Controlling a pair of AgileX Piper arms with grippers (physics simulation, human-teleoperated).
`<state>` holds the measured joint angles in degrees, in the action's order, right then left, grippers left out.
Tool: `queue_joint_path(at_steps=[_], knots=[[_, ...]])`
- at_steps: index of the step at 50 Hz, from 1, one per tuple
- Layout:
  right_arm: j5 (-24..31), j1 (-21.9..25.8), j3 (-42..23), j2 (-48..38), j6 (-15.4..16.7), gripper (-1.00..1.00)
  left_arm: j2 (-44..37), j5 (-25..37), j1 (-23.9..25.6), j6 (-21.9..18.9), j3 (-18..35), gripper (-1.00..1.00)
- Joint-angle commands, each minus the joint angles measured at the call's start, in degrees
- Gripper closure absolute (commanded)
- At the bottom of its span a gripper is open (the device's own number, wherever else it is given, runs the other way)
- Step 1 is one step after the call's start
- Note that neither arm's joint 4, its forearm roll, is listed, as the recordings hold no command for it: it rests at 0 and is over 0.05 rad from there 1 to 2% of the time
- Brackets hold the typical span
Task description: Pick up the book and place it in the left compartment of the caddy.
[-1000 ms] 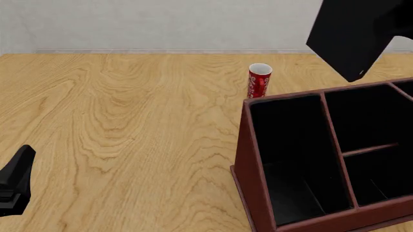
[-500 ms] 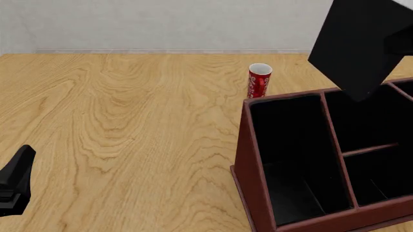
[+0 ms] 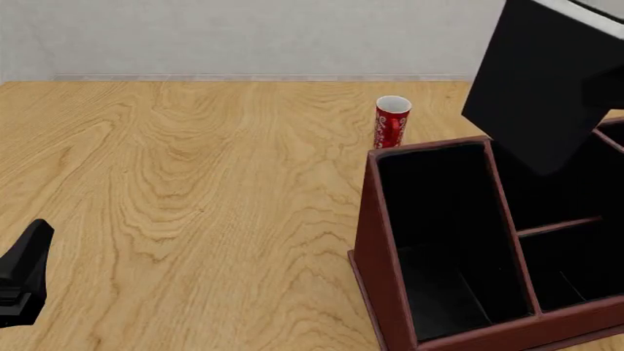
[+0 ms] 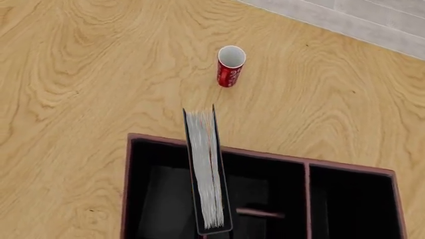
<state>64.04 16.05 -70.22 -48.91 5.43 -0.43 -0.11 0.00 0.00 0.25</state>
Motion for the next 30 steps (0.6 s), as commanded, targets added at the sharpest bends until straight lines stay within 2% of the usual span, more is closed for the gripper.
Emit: queue_joint_path(at_steps=[1,30], knots=[[1.3,1.9,-0.5,0.9,-0.9,1.0,0.0,0.0,0.0,0.0,0.0,-1.0],[0.1,3.5,2.6,1.4,0.0,1.0,0.0,0.0,0.0,0.0,0.0,-1.0]])
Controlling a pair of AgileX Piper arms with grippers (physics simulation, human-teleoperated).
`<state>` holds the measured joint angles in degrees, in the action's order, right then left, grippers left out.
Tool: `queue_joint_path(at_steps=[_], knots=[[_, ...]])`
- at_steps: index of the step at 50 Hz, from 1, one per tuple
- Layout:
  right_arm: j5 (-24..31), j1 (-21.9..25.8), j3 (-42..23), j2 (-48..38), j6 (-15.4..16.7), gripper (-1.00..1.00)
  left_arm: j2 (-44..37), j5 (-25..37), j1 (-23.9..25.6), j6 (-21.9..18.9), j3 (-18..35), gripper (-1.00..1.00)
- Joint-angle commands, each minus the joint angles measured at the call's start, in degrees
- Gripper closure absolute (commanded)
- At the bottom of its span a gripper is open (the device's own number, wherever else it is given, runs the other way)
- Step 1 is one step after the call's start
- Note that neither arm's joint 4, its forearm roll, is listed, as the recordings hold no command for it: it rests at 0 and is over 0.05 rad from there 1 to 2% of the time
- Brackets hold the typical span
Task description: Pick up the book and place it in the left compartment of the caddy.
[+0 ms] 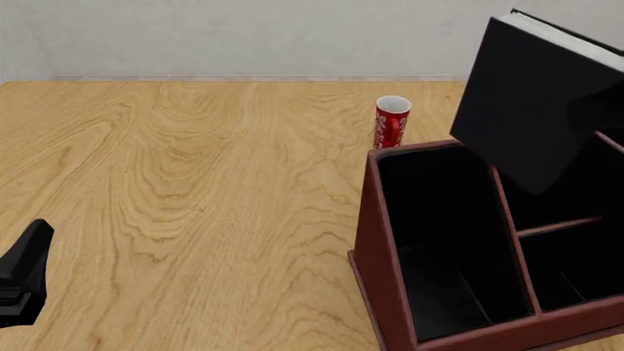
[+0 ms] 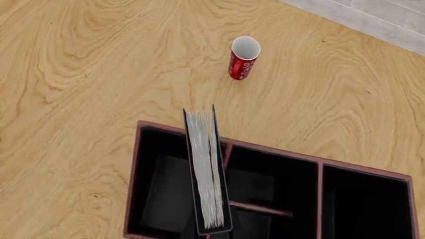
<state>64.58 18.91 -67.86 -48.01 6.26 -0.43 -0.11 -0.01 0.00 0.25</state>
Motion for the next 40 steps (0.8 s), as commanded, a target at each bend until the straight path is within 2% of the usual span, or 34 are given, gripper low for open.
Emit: queue_joint_path(at_steps=[1,40], knots=[[-0.4,0.7,0.3,0.6,-0.8,1.0,0.0,0.0,0.0,0.0,0.0,-1.0],[-1.0,5.6,3.2,1.7,-1.2,1.0,0.0,0.0,0.0,0.0,0.0,-1.0]])
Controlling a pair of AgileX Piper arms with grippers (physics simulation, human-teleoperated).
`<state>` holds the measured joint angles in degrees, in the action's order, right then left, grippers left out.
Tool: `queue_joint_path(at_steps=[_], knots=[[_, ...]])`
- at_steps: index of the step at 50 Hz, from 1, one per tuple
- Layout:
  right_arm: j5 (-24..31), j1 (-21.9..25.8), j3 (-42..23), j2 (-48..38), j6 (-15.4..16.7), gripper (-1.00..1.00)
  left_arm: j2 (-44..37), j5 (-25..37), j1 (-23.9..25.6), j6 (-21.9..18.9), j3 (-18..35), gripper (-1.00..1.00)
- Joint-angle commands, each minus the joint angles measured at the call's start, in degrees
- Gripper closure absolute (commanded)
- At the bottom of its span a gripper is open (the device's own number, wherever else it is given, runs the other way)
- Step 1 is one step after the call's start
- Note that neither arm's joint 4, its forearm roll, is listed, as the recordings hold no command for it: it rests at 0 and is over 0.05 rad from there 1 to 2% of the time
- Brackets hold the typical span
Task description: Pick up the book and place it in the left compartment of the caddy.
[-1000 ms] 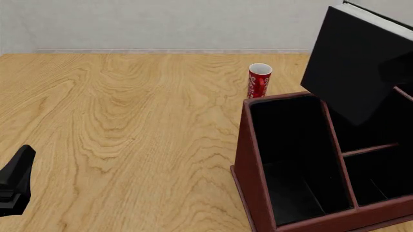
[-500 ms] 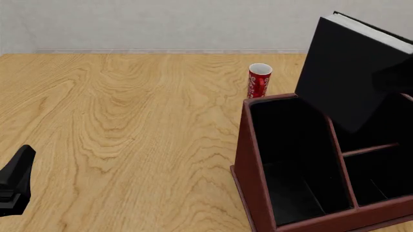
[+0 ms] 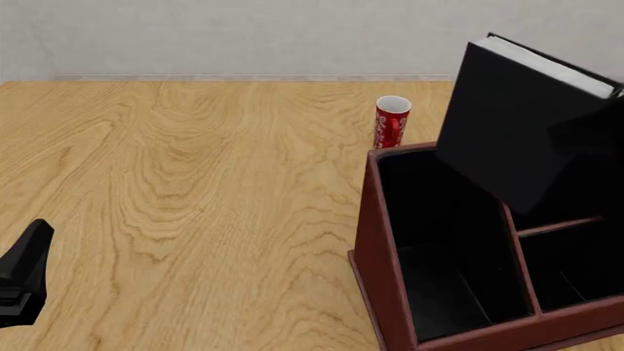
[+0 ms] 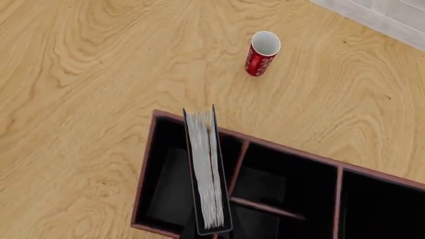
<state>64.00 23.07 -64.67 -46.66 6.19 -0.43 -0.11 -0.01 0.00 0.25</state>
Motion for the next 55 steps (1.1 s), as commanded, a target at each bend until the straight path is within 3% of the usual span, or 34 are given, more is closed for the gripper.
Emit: queue_joint_path(at_steps=[1,55], knots=[[-0.5,1.5,0.1,0.3,-1.2,1.0,0.0,0.0,0.0,0.0,0.0,-1.0],[-4.0,4.4,4.5,-0.9,-3.7,1.0,0.0,0.0,0.0,0.0,0.0,-1.0]])
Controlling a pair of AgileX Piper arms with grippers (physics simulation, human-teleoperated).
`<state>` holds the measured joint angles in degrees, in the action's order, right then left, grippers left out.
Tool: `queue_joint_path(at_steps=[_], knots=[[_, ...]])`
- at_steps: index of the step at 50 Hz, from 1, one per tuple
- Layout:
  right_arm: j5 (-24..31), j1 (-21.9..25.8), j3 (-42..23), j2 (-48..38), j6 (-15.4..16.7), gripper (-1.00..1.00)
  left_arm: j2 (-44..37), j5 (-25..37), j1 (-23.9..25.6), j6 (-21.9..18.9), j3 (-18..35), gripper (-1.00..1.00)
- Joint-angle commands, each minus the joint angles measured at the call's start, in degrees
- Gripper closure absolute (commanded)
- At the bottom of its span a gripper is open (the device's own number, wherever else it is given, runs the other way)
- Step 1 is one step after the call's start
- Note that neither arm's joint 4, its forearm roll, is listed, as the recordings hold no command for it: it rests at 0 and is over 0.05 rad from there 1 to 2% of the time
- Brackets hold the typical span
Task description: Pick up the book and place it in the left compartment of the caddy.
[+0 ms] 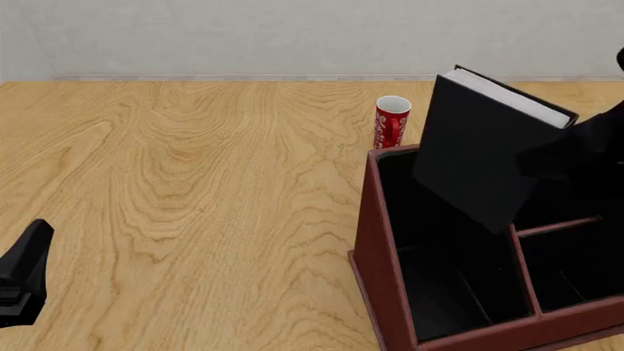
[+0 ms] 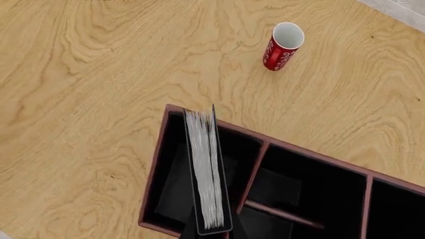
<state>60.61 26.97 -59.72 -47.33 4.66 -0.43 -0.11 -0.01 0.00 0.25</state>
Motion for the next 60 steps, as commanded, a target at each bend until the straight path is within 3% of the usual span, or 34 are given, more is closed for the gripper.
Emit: queue_joint_path(at_steps=[1,17,60], knots=[[-0.7,0.6,-0.4,-0.3,-2.3,1.0,0.0,0.0,0.0,0.0,0.0,-1.0],[-1.6,1.8,0.3,-0.9,-4.5,1.0,0.0,0.0,0.0,0.0,0.0,-1.0],[-5.4,1.5,8.3,-1.1,-6.3,1.0,0.0,0.0,0.0,0.0,0.0,-1.0]])
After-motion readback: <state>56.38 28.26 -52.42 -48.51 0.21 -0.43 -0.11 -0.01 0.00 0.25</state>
